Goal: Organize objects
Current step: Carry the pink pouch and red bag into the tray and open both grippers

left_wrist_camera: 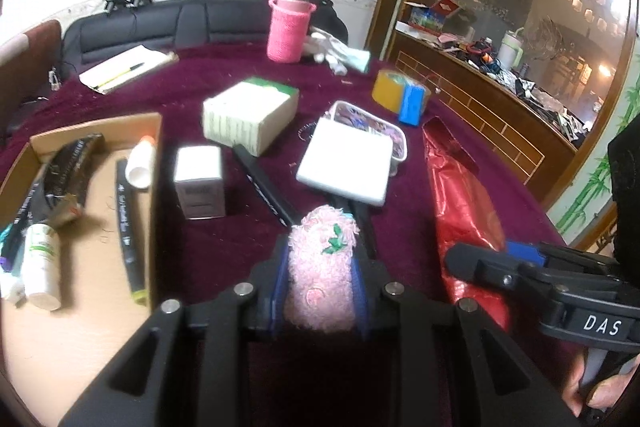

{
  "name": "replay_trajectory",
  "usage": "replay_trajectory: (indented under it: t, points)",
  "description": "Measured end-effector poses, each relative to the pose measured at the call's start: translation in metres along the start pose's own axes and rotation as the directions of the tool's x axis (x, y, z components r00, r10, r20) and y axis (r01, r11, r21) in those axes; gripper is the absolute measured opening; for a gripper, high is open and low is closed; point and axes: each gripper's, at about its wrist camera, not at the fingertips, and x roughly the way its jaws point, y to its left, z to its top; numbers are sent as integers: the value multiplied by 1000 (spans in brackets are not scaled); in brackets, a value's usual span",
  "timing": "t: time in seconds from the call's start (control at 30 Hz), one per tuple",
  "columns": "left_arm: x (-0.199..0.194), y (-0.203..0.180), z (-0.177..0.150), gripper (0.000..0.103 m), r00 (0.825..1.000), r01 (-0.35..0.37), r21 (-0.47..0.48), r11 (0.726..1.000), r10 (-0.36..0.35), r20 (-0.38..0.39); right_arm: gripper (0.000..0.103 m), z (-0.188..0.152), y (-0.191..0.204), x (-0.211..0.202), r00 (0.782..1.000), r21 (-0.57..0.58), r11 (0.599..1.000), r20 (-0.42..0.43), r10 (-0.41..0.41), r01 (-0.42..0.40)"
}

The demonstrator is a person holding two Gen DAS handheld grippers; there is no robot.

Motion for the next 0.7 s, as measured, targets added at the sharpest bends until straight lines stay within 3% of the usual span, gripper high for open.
replay_trajectory:
  t: [0.4, 0.7]
  points:
    - [-48, 3, -5, 26, 990, -98, 41, 994, 93, 102, 51, -1, 40, -3, 999, -65, 997, 0, 47, -47]
    - [-85, 47, -13, 27, 981, -142, -44, 989, 147, 124, 51, 5, 91, 8, 991, -121, 984, -36, 130, -134]
